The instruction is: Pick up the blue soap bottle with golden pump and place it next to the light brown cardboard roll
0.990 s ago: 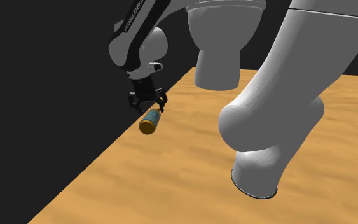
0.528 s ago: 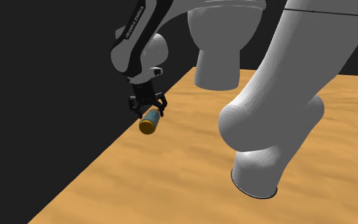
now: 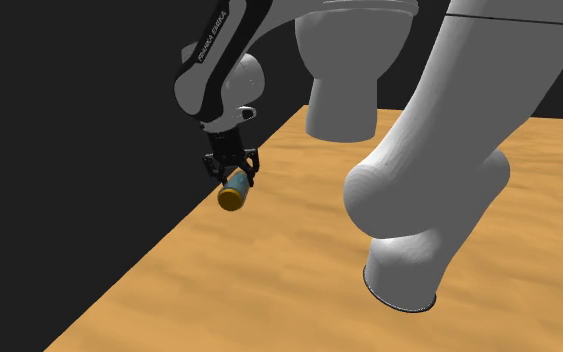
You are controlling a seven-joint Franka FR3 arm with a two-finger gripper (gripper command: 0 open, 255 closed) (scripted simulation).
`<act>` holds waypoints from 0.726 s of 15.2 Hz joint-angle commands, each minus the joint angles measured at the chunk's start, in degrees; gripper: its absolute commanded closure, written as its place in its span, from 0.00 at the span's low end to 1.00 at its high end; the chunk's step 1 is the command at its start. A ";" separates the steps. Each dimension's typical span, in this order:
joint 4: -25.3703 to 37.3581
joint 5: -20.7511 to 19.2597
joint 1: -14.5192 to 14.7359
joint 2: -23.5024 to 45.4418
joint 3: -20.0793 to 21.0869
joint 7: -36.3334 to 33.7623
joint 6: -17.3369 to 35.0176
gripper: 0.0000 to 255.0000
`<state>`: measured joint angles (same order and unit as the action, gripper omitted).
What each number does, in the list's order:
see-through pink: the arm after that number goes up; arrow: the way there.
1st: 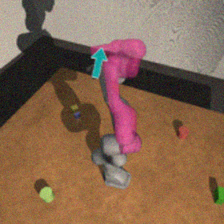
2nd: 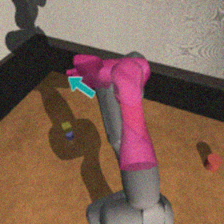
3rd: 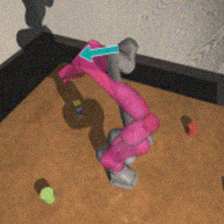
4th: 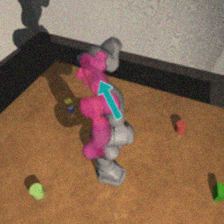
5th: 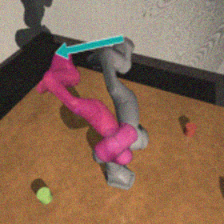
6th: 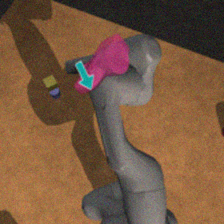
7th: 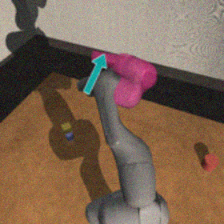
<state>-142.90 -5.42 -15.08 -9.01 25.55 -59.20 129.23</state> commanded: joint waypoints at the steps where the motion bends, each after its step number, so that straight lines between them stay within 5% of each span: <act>1: -0.01 -0.08 0.04 0.57 0.13 -0.03 -0.25 1.00; 11: 1.80 1.98 0.53 -3.18 -0.56 2.13 -5.36 1.00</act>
<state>-141.87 -3.82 -14.67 -11.33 25.10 -57.43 124.59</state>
